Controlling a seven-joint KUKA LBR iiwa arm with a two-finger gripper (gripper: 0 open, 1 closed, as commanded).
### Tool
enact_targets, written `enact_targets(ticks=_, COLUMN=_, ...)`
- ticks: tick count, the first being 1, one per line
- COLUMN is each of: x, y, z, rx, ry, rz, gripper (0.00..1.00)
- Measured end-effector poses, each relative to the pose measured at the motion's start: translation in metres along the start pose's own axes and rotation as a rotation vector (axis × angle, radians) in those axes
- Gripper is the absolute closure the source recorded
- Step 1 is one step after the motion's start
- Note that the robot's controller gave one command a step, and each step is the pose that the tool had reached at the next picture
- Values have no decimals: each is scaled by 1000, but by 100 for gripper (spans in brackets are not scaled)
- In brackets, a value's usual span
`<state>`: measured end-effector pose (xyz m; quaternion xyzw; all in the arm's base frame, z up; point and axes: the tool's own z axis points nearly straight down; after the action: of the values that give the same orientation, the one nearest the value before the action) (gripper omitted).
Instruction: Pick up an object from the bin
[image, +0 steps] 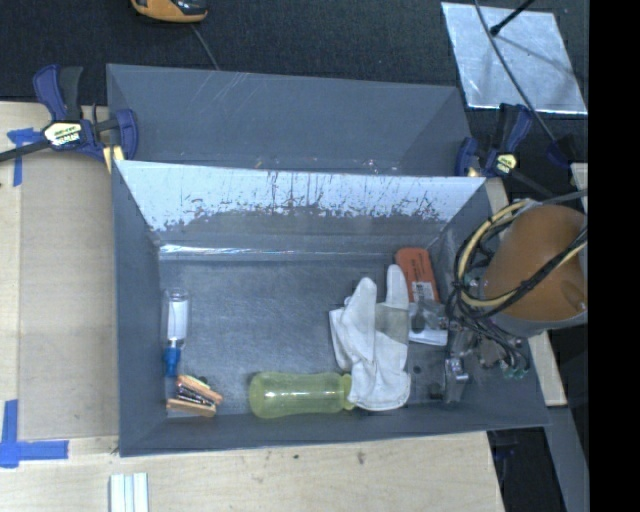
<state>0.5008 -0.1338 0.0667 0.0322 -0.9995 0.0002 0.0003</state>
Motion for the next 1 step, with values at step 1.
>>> enact_targets(ticks=1, x=-39, y=16, z=-1, rx=-5, ry=20, rz=-33, gripper=0)
